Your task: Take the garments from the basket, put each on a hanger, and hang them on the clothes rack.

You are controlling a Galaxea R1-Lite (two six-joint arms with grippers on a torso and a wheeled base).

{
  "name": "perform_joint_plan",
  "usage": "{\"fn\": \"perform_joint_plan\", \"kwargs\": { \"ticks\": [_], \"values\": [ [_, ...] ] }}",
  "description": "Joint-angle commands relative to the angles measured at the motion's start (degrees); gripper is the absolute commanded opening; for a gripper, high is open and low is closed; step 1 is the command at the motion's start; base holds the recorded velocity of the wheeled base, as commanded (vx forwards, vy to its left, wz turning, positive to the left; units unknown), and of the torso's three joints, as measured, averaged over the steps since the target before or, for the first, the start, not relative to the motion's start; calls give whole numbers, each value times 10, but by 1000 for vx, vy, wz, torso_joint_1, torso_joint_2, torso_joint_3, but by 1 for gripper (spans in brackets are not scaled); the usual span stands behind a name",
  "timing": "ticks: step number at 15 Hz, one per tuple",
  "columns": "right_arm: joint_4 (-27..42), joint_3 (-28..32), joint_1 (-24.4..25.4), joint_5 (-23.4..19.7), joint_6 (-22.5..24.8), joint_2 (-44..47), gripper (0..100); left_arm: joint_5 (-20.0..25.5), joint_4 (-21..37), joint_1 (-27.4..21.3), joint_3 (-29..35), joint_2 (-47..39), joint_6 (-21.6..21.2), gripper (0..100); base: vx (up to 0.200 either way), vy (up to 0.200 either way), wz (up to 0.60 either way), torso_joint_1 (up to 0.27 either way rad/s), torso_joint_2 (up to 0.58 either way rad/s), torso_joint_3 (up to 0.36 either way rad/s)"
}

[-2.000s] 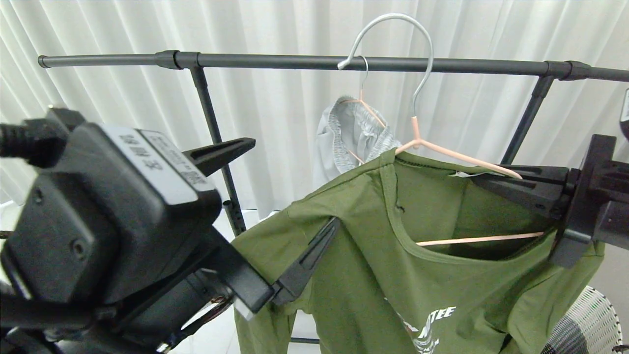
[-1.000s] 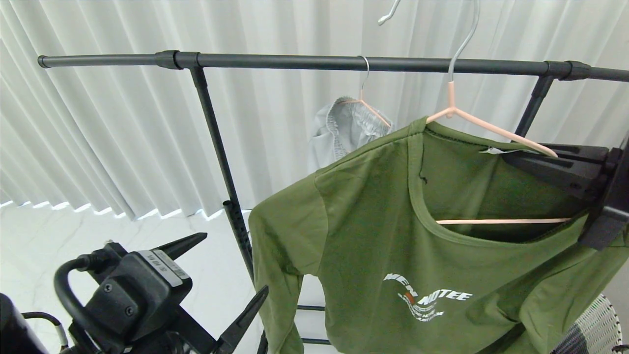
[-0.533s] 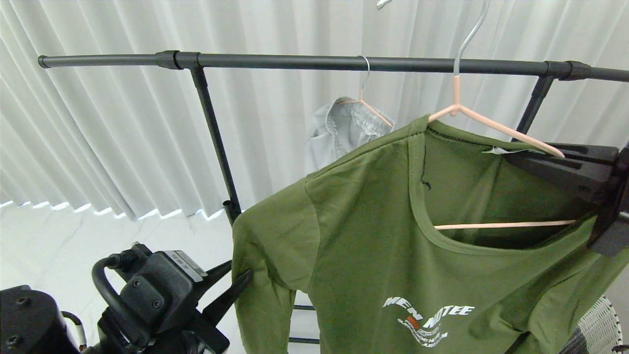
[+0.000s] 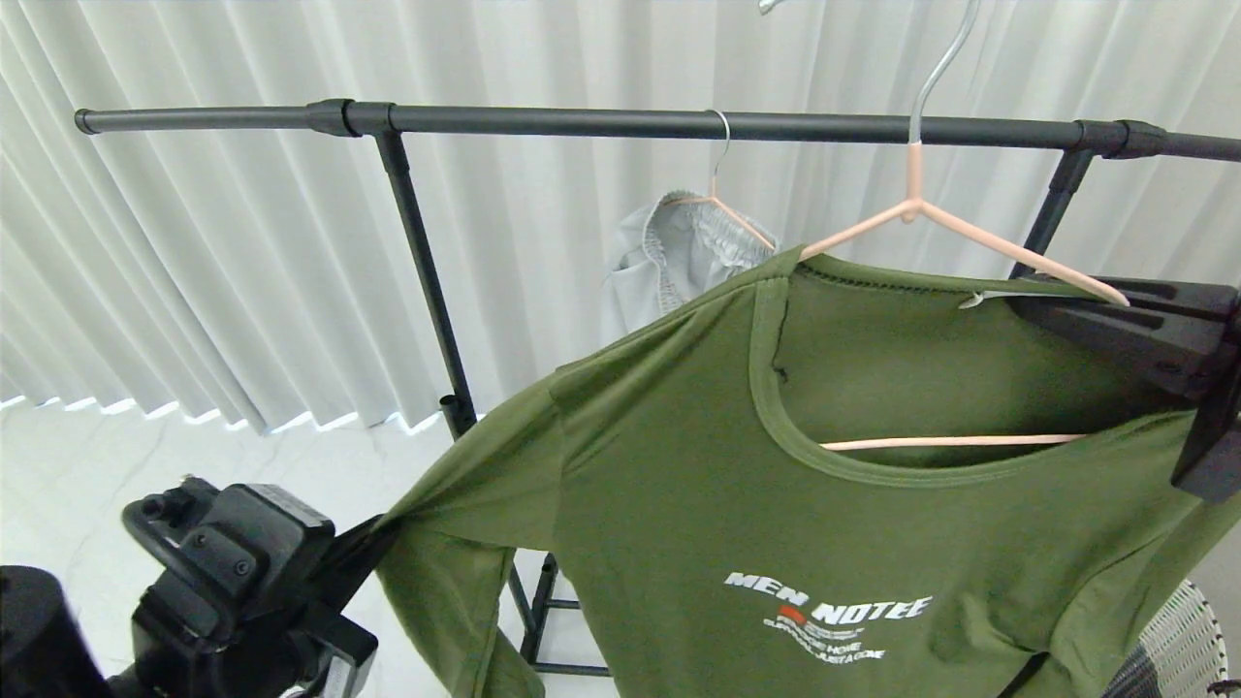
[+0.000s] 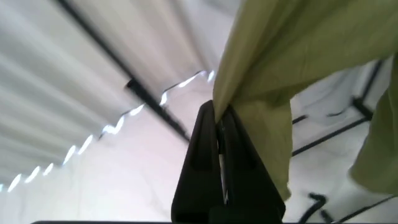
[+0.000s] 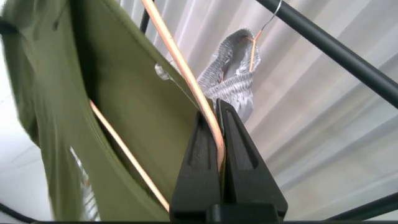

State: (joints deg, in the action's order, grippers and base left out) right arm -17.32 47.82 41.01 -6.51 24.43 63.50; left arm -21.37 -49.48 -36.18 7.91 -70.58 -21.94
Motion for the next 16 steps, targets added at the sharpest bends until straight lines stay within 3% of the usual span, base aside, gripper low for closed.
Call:
{"fn": "perform_joint_plan", "kwargs": {
  "ticks": [1,5,6,11,14,16],
  "values": [
    [-1,1,-6,0,0,0,0,-1,1,54,-33,53,-3,0,0,0,0,0,0,0],
    [-3,4,-5,-1,0,6,0,3,0,74,-17,73,-21,0,0,0,0,0,0,0],
    [-3,6,-5,-2,0,6,0,3,0,73,-8,73,-28,100,0,0,0,0,0,0],
    [-3,35,-3,-1,0,28,0,8,0,52,5,85,-32,100,0,0,0,0,0,0],
    [-3,65,7,-2,-1,54,0,8,0,42,5,104,-84,100,0,0,0,0,0,0],
    [-3,84,20,-1,-2,73,0,7,0,42,6,114,-96,100,0,0,0,0,0,0]
  ]
}}
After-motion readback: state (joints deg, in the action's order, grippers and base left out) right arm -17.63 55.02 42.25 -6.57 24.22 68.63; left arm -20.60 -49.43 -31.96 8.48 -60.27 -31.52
